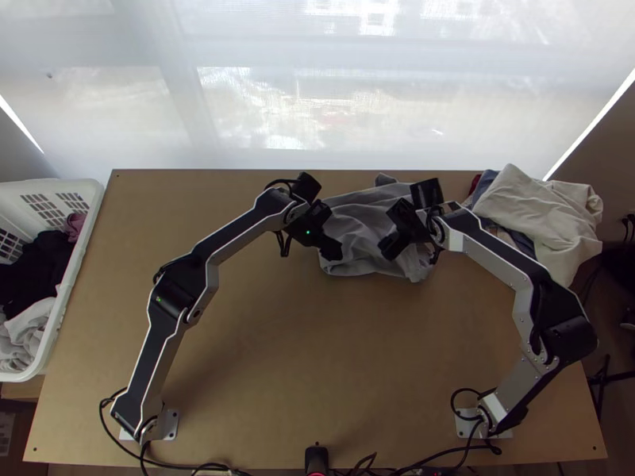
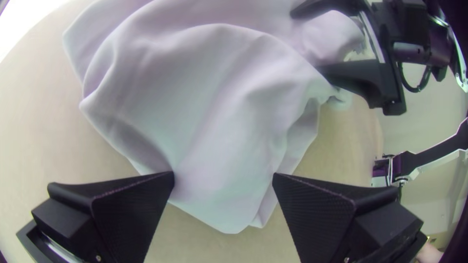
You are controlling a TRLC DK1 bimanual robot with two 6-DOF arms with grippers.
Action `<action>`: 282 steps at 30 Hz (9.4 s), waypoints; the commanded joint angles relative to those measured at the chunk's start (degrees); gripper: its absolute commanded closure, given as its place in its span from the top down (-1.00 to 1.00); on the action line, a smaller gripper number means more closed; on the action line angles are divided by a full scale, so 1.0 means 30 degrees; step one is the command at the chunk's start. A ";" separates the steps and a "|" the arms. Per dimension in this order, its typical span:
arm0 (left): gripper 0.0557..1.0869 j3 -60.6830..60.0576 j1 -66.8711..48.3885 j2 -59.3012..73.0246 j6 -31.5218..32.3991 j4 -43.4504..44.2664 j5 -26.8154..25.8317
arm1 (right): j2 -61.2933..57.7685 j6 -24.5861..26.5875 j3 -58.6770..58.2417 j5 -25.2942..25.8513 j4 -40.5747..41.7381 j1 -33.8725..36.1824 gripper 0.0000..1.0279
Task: Fold the t-shirt
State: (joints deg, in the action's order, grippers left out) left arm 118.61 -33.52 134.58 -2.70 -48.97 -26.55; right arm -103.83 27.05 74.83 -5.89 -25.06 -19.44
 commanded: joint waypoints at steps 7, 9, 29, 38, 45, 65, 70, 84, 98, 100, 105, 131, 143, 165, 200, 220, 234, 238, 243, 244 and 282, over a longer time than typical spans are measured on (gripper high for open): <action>0.91 -0.1625 0.0157 -0.1326 -0.1239 -0.1987 0.0499 | 0.0626 0.0388 -0.3966 -0.0966 0.1058 0.2027 0.91; 0.91 -0.1625 0.0157 -0.1297 -0.1415 -0.2251 0.0645 | 0.0567 0.0593 -0.4259 -0.0996 0.1175 0.2145 0.91; 0.91 0.1890 0.1651 -0.3816 -0.1180 -0.5473 0.0968 | 0.4112 0.1472 -0.0831 -0.1347 -0.0553 0.0094 0.91; 0.91 -0.1274 0.5196 -0.7479 -0.1415 -0.5503 0.0968 | 0.6427 0.5427 -0.6515 -0.1113 0.4398 -0.3832 0.91; 0.91 -0.4555 0.6749 -1.0203 -0.1532 -0.5151 0.0997 | 0.5782 0.7918 -1.0499 0.0030 1.1136 -0.5150 0.91; 0.91 -0.5932 0.7335 -1.1434 -0.1561 -0.5005 0.1436 | 0.2853 1.0701 -1.2198 0.0997 1.5238 -0.4183 0.91; 0.91 -0.6401 0.7510 -1.1785 -0.1561 -0.5005 0.1495 | 0.0802 1.0994 -1.0792 0.2198 1.6439 -0.3598 0.91; 0.91 -0.6870 0.7745 -1.2283 -0.1649 -0.5005 0.1495 | -0.4003 1.0818 -0.6075 0.4278 1.6644 -0.3480 0.91; 0.91 -0.7338 0.7745 -1.2869 -0.1620 -0.5063 0.1495 | -0.2684 0.6658 -0.5196 0.4161 1.4798 -0.3158 -0.95; 0.91 -0.7338 0.7745 -1.2957 -0.1590 -0.5093 0.1495 | -0.1542 0.5632 -0.5167 0.4014 1.3861 -0.3041 -0.95; 0.91 -0.7338 0.7716 -1.3104 -0.1532 -0.5093 0.1495 | 0.1446 0.3963 -0.4669 0.3692 1.2015 -0.2865 -0.95; 0.91 -0.8950 0.8184 -1.5477 -0.1532 -0.5239 0.1905 | 0.9327 0.1355 -0.0860 0.3282 0.7269 0.1910 -0.95; 0.91 -1.0180 0.8360 -1.6180 -0.1590 -0.5034 0.1934 | 0.8390 0.0974 0.3183 -0.1201 0.7064 1.2662 -0.95; 0.91 -1.2407 0.9503 -1.7996 -0.1883 -0.5093 0.1993 | 0.1798 0.1355 0.5028 -0.5361 0.8705 1.9869 -0.95; 0.91 -1.4282 1.2051 -1.8816 -0.2938 -0.4712 0.1846 | 0.5460 0.0418 -0.9151 -0.1288 1.3421 1.1959 -0.95; 0.91 -1.5043 1.2081 -1.9432 -0.2762 -0.4419 0.1759 | 0.8419 0.0007 -0.8976 -0.0966 1.3451 1.2018 0.91; 0.91 -1.5834 1.2022 -1.9871 -0.2352 -0.4419 0.1759 | 0.7276 -0.1545 -0.5079 -0.0527 1.5121 1.1373 0.91; 0.91 -1.6303 1.2022 -2.0457 -0.2352 -0.4770 0.1817 | 0.3614 -0.1545 -0.2794 -0.0527 1.5150 1.1520 0.91; 0.91 -1.6625 1.2491 -2.1248 -0.2528 -0.5532 0.2110 | -0.0311 -0.2102 -0.1593 -0.0527 1.5267 1.2281 0.91; 0.91 -1.6655 1.2579 -2.1395 -0.2557 -0.5708 0.2198 | -0.1161 -0.2219 -0.1505 -0.0527 1.5296 1.2457 0.91; 0.91 -1.7270 1.2315 -2.2830 -0.2733 -0.5766 0.3516 | 0.2765 -0.4856 -0.3556 -0.0761 1.6380 1.1930 0.91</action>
State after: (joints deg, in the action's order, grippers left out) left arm 66.96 3.84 67.42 -10.35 -68.79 -15.94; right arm -108.31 14.61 61.95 -7.38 25.76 20.21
